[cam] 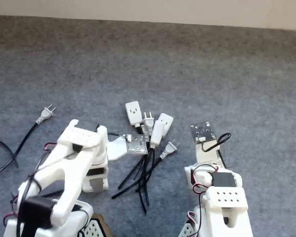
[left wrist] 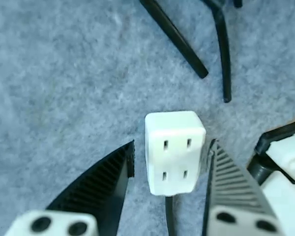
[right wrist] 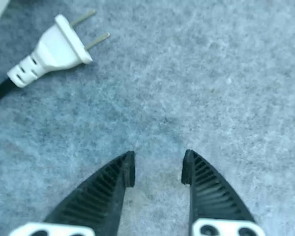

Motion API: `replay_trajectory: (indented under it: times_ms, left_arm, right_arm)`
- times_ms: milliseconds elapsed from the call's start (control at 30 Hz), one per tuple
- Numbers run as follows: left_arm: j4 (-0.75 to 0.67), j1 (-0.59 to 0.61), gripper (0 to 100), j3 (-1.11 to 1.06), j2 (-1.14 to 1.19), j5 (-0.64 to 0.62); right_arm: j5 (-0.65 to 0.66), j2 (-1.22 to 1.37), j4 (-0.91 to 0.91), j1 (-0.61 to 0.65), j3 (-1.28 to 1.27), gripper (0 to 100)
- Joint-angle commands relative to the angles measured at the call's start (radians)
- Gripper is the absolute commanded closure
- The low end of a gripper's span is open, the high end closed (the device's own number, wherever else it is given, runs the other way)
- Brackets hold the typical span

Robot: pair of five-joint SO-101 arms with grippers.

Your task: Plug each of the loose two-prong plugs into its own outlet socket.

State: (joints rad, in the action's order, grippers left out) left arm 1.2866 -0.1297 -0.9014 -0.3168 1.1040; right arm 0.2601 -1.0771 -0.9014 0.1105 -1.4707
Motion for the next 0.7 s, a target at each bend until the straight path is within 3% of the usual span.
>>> replay_trajectory:
  times_ms: [0, 133, 300, 467, 667]
  left_arm:
    - [0.066, -0.018, 75, 0.03, -0.145, -0.006]
    - [0.063, 0.058, 75, 0.073, -0.272, -0.014]
    - [-0.077, 0.375, 75, 0.288, -0.246, -0.084]
    - [-0.19, 0.625, 75, 0.57, 0.11, -0.1]
    - [-0.074, 0.76, 75, 1.055, 0.687, -0.101]
  right_arm:
    - [-0.006, -0.015, 0.064, -0.01, -0.03, 84.0]
    - [-0.006, -0.015, 0.065, -0.01, -0.048, 84.0]
    - [-0.006, -0.015, 0.065, -0.01, -0.048, 84.0]
    - [-0.006, -0.015, 0.065, -0.01, -0.048, 84.0]
    - [-0.006, -0.015, 0.065, -0.01, -0.048, 84.0]
